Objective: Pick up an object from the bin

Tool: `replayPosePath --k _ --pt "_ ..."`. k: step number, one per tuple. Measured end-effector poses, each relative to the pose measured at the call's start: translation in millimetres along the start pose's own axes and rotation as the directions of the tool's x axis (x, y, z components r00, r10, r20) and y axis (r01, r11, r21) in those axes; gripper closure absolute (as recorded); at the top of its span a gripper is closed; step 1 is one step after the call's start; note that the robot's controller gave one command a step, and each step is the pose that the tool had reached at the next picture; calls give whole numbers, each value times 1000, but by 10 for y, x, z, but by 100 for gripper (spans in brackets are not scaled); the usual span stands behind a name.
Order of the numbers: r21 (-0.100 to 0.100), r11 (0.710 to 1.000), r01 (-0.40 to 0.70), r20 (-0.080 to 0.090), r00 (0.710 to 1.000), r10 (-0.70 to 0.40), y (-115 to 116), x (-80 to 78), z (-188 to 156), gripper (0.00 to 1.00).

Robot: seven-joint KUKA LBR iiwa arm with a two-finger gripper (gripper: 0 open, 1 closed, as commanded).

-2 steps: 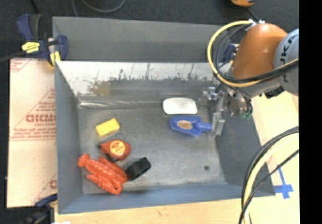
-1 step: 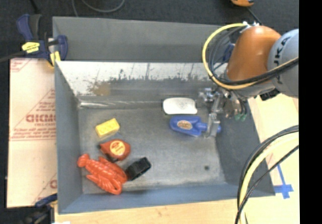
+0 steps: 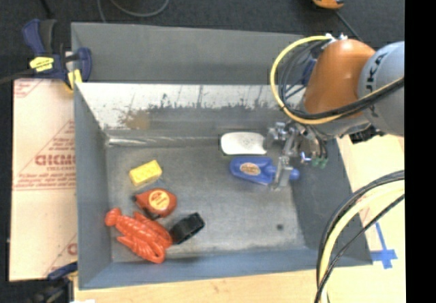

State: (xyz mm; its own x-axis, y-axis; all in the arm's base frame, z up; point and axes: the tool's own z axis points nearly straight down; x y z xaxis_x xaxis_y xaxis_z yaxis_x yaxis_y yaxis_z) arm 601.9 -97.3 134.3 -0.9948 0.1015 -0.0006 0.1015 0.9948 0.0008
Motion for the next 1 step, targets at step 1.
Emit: replayPosePath --k 1 --pt "0 997 -74 2 997 74 -7 4 125 0"
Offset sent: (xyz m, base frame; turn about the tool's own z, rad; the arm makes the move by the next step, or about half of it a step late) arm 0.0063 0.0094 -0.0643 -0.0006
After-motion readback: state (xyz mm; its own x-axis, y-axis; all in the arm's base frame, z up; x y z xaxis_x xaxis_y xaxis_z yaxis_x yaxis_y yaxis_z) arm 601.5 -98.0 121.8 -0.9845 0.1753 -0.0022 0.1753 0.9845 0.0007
